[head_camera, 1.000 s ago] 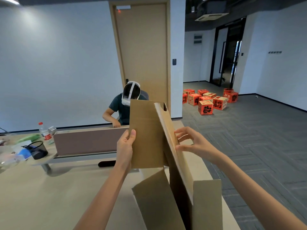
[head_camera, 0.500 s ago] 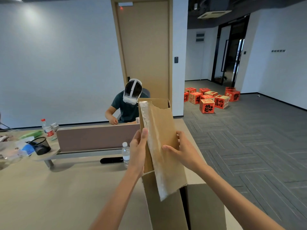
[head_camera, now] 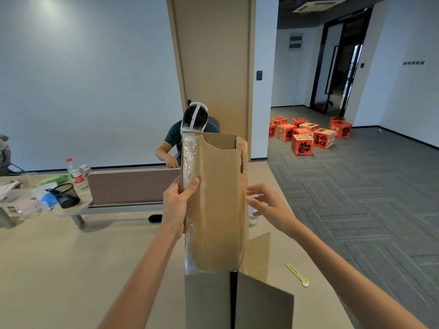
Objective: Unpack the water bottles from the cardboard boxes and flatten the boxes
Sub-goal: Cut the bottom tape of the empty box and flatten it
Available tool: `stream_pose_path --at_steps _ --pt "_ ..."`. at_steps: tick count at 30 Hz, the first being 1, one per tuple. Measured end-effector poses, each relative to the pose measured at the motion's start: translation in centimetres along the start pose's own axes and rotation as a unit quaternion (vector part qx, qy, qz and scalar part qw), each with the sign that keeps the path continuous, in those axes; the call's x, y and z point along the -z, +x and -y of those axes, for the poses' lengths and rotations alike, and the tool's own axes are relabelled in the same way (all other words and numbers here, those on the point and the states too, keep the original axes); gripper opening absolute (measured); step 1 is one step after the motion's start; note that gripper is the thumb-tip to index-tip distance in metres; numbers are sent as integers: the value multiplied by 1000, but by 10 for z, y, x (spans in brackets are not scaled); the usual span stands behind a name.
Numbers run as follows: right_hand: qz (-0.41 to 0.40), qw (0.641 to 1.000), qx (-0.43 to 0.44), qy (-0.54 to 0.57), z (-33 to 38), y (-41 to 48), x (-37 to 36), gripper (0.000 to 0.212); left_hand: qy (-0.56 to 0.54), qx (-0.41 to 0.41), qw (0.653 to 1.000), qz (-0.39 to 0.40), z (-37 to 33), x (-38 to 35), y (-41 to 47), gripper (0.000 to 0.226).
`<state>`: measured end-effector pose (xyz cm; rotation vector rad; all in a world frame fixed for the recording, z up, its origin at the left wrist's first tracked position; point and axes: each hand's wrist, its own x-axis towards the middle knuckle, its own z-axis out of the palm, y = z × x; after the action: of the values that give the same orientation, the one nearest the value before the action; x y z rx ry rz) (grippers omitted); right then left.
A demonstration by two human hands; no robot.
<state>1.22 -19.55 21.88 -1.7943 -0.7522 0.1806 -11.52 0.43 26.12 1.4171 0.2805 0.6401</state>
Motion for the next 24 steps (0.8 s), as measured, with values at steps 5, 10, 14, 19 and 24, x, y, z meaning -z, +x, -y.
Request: stream_pose_path --at_steps 5,10,14,19,24 --pt "-49 998 -43 5 -16 7 3 48 -29 -5 999 31 -14 15 5 15" --pt "-83 992 -84 43 -28 8 12 88 -35 -12 998 51 -24 32 9 20" --pt "-60 982 -140 113 -34 7 22 124 -28 -3 997 70 -26 40 11 32" --pt "-1 968 -174 183 -56 -3 38 109 -36 8 995 96 -24 41 7 39" --pt "87 951 -172 242 -69 -14 44 54 -53 28 992 108 -22 42 5 36"
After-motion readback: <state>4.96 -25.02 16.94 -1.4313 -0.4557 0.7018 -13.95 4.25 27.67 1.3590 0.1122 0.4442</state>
